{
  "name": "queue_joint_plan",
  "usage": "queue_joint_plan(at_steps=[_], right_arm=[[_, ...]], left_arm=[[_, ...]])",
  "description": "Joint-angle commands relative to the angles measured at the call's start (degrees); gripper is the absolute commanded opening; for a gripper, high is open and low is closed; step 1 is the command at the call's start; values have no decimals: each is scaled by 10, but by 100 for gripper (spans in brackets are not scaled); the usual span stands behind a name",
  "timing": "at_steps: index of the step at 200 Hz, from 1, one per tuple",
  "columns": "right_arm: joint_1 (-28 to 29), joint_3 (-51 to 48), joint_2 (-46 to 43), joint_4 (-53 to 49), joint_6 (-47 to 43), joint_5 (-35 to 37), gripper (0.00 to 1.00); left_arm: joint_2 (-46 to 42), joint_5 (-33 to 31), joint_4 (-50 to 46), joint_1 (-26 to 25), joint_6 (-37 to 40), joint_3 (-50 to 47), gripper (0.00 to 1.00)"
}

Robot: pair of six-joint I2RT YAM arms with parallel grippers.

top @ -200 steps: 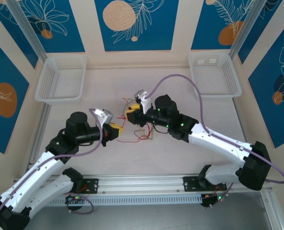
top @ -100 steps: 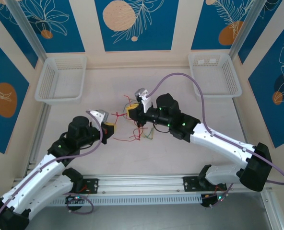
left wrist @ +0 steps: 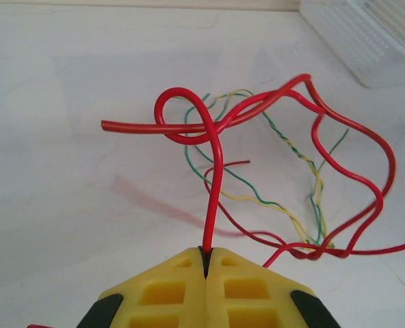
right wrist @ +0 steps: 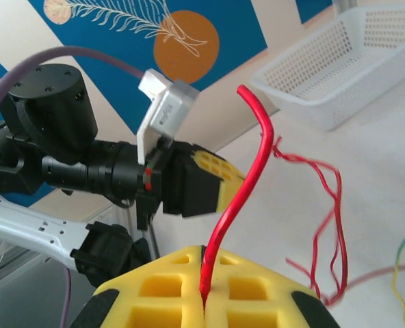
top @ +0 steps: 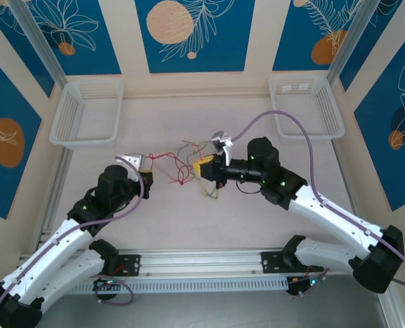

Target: Untangle the cables

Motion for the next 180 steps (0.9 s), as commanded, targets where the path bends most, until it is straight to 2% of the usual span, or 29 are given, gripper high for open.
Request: queue_joint_plan(at_steps=[1, 47, 80, 120, 180], right_arm=[[-37, -17, -49, -26, 30, 24, 0], [-142, -34, -116, -90, 54, 51, 0], [-205, -47, -141, -132, 74, 84, 0], [-297, -54, -163, -152, 121, 80, 0], [-417, -51, -163, -195, 133, 39, 0]], left_arm=[[-7, -43, -14, -2, -14, 11, 0], [-17, -146, -70, 0, -41, 21, 0], [-27, -199, -106, 3, -63, 26, 0], [-29, -233, -133, 6, -75, 31, 0], [-32, -230, -138, 11, -69, 33, 0]])
